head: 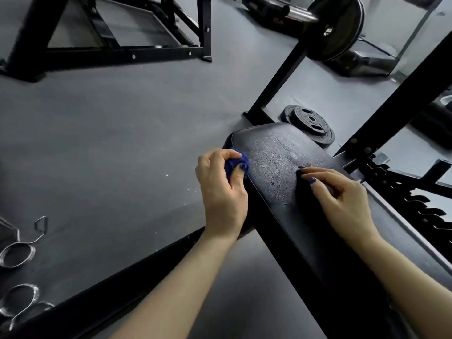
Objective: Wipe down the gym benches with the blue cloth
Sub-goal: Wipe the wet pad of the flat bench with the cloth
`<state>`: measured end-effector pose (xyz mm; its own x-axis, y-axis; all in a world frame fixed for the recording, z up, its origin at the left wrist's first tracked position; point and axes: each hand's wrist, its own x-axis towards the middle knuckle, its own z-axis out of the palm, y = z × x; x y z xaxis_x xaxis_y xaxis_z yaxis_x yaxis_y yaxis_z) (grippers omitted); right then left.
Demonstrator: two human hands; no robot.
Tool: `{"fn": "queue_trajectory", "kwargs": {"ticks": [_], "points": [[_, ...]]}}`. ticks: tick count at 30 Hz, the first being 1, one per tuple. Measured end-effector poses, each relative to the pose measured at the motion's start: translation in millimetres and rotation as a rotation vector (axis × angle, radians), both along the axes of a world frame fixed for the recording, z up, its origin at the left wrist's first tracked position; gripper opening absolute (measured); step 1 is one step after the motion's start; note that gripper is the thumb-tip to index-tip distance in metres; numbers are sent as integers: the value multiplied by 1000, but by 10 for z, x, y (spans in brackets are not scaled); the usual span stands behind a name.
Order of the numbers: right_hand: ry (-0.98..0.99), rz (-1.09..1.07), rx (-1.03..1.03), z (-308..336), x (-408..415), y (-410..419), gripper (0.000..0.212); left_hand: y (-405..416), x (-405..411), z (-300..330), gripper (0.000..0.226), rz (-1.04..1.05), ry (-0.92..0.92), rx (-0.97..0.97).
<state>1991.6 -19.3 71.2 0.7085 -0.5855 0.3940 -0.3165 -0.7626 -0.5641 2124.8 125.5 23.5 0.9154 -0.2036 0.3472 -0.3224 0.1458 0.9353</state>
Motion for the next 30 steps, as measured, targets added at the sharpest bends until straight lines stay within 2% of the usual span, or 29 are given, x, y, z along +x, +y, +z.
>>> {"fn": "queue_trajectory", "kwargs": {"ticks": [6,14,17,21,26,28,30], "points": [[27,27,-26,3,0,21,23,59,-238,-134,21,-54,31,-48],[51,30,-36,8,5,15,23,-213,574,-71,21,-53,180,-27],[46,22,-34,7,9,34,24,-206,583,-37,17,-77,205,-37],[41,14,-28,15,11,56,24,-44,452,-103,18,-102,150,-1],[46,-5,-36,22,26,59,23,-287,854,83,17,-151,146,151],[42,-15,-40,26,37,61,23,-283,787,140,19,-141,48,179],[35,-23,-41,27,38,71,23,-187,667,146,20,-132,-134,209]]}}
